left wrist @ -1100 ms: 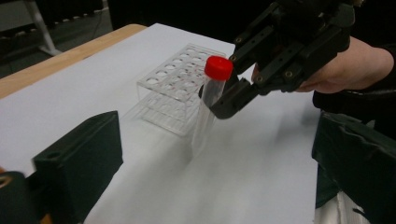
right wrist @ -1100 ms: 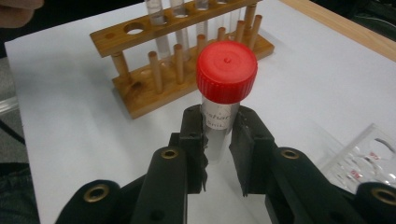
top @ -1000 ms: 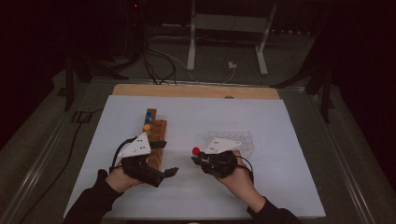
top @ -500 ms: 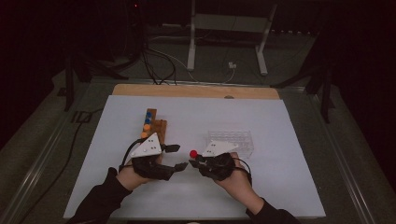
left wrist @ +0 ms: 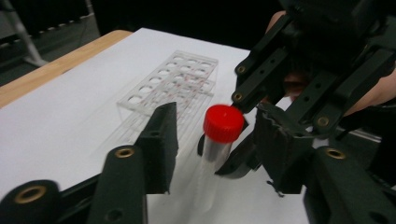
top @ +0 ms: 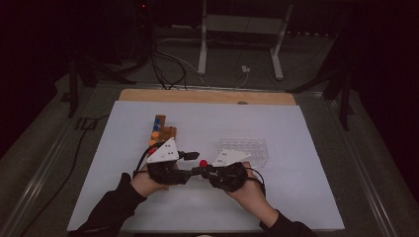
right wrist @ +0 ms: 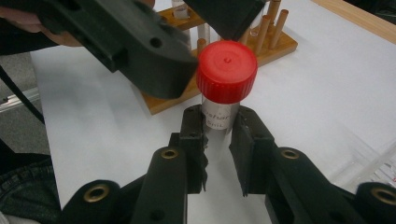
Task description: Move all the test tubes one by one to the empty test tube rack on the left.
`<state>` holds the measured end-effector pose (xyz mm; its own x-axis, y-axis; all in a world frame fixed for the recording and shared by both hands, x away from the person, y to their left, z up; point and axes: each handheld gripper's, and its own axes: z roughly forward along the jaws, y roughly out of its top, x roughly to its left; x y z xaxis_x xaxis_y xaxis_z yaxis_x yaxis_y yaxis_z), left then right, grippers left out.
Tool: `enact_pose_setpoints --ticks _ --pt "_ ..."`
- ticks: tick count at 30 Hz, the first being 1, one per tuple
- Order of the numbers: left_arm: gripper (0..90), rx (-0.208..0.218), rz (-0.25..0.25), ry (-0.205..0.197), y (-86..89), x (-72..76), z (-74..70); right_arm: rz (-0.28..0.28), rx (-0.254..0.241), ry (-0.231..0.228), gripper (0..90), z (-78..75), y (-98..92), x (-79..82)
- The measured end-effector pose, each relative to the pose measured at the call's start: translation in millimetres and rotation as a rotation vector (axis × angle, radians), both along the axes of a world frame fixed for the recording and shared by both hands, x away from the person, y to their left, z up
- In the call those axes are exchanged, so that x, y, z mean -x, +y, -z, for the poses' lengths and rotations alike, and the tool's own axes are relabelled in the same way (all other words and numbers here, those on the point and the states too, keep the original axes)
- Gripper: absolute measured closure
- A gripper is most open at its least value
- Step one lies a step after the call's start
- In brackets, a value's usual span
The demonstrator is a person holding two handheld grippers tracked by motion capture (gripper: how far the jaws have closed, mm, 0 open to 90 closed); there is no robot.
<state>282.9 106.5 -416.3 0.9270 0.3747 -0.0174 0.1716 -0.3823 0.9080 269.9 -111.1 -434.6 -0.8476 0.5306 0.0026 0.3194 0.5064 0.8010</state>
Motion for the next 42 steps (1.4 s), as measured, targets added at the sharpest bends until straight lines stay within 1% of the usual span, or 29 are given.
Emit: enact_pose_setpoints --ticks 1,3,4,8,10,17,19,20,23,24,26,27,29,30,32,33,34,35,38,42 --pt "54.5 0.000 0.012 0.005 -1.2 -0.5 0.0 -0.001 -0.001 0.001 74.7 -0.2 -0.1 0.1" --pt "56.8 -0.008 0.019 -0.001 -4.0 -0.4 0.3 -0.001 -0.001 0.001 74.7 -0.5 -0.5 0.0" --pt "58.6 -0.007 0.028 0.004 -5.4 -0.6 0.6 -0.001 -0.004 0.003 74.7 -0.5 -0.7 -0.1" --pt "64.5 -0.018 0.033 -0.007 -9.0 -1.9 1.3 -0.003 -0.005 0.000 74.7 -0.9 -1.3 -0.5" --pt "69.3 -0.021 0.035 -0.009 -9.7 -2.6 1.5 -0.002 -0.007 0.000 74.7 -1.1 -1.4 -0.2" --pt "71.4 -0.031 0.024 -0.018 -9.1 -4.1 0.3 0.000 -0.010 0.002 74.5 -0.6 -2.1 -1.4" --pt "71.6 -0.025 0.025 -0.015 -7.3 -4.8 -0.9 -0.001 -0.019 -0.002 73.6 -0.8 -2.7 -1.5" --pt "71.7 -0.032 0.019 -0.019 -6.4 -4.9 -1.8 -0.006 -0.025 -0.006 72.3 -0.9 -3.2 -1.5" --pt "71.8 -0.030 0.008 -0.016 -1.9 -6.2 -4.4 -0.003 -0.047 -0.009 61.1 -3.5 -5.6 -2.2" --pt "71.8 -0.030 0.004 -0.020 -0.3 -6.4 -5.3 0.006 -0.052 -0.019 57.8 -4.9 -6.8 -2.0" --pt "71.9 -0.020 -0.001 -0.017 3.3 -7.0 -7.6 0.014 -0.070 -0.029 53.2 -8.0 -10.2 -2.7" --pt "71.9 -0.021 -0.009 -0.024 5.1 -6.8 -8.8 0.024 -0.074 -0.037 49.5 -9.6 -11.8 -3.0" --pt "71.8 -0.021 -0.012 -0.025 8.3 -6.8 -11.8 0.033 -0.086 -0.047 44.7 -12.3 -15.6 -4.0" --pt "71.9 -0.024 -0.020 -0.033 9.9 -6.4 -13.4 0.041 -0.092 -0.050 41.4 -13.2 -17.7 -4.9" --pt "71.8 -0.024 -0.024 -0.031 13.3 -6.3 -16.3 0.054 -0.101 -0.054 37.5 -14.3 -21.9 -6.3" --pt "71.9 -0.024 -0.030 -0.036 14.9 -5.9 -17.7 0.061 -0.103 -0.057 33.9 -14.5 -23.5 -6.8" --pt "71.8 -0.023 -0.031 -0.031 16.8 -6.0 -19.1 0.064 -0.102 -0.059 31.4 -14.3 -25.0 -7.4" --pt "71.9 -0.025 -0.036 -0.039 18.6 -5.7 -20.5 0.071 -0.100 -0.061 28.1 -14.1 -26.3 -7.7" --pt "71.8 -0.017 -0.049 -0.044 23.8 -5.0 -25.3 0.088 -0.097 -0.065 20.2 -12.5 -29.9 -8.8" --pt "71.8 -0.014 -0.058 -0.051 31.1 -3.5 -30.8 0.113 -0.085 -0.065 13.4 -9.1 -33.5 -10.2"
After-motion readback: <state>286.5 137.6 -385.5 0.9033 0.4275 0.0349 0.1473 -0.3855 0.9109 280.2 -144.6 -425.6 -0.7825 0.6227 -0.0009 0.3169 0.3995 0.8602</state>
